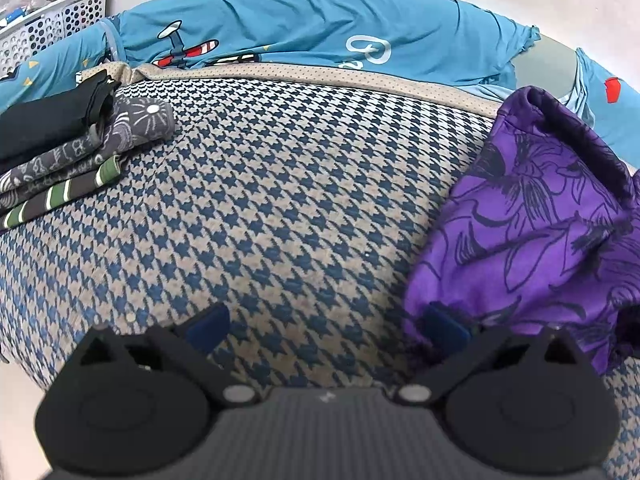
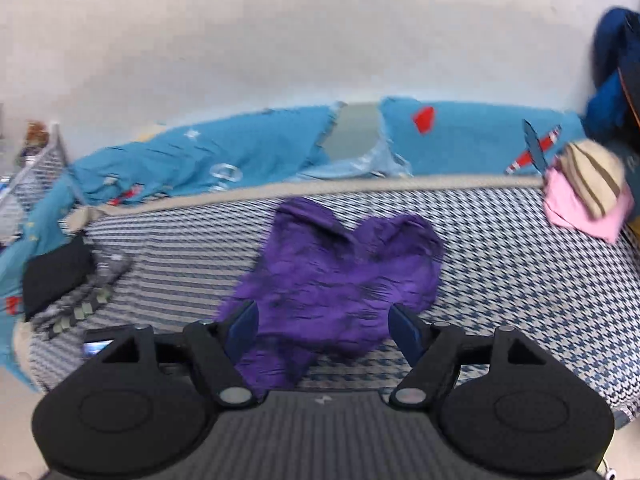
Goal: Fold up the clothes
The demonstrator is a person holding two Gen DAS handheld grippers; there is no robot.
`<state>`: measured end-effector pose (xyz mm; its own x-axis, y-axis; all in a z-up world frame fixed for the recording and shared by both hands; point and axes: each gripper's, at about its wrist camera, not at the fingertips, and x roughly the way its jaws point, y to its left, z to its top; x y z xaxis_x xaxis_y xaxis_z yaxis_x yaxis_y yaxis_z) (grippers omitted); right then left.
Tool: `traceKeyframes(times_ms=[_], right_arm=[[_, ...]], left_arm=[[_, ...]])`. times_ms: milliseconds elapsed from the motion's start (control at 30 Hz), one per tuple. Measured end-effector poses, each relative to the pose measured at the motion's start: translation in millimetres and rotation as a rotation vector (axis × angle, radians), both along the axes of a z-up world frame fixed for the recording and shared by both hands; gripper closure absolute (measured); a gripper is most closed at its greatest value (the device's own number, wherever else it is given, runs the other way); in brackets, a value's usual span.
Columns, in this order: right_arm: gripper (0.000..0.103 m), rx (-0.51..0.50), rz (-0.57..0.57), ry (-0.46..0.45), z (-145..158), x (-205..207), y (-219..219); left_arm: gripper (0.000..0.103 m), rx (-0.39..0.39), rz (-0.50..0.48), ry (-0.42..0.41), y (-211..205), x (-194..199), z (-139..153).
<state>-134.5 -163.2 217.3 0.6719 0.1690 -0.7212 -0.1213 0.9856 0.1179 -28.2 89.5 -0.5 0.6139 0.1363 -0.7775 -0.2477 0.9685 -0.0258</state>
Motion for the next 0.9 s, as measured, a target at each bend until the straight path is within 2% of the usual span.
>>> traceKeyframes(times_ms=[233, 333, 467, 700, 900], right_arm=[[0.027, 0.006, 0.133, -0.051, 63.7, -49.9, 56.6], [0.026, -0.023, 0.2, -0.097, 79.4, -76.3, 80.6], [0.023, -0.072, 0.268, -0.148, 93.5, -103.1, 103.2], [0.019, -0.084, 0.377, -0.175, 106.2, -137.3, 123.9], [0.017, -0.088, 0.397, -0.183, 106.8, -144.8, 127.6]], left_arm=[[0.0, 0.006, 0.011, 0.008, 6.2, -2.4, -1.7], [0.0, 0.014, 0.009, 0.01, 6.7, -2.9, -2.4], [0.0, 0.019, 0.009, 0.016, 7.3, -3.1, -3.4], [0.0, 0.023, 0.02, 0.023, 9.6, -3.8, -4.5], [0.0, 0.025, 0.018, 0.024, 9.4, -4.1, -4.7]])
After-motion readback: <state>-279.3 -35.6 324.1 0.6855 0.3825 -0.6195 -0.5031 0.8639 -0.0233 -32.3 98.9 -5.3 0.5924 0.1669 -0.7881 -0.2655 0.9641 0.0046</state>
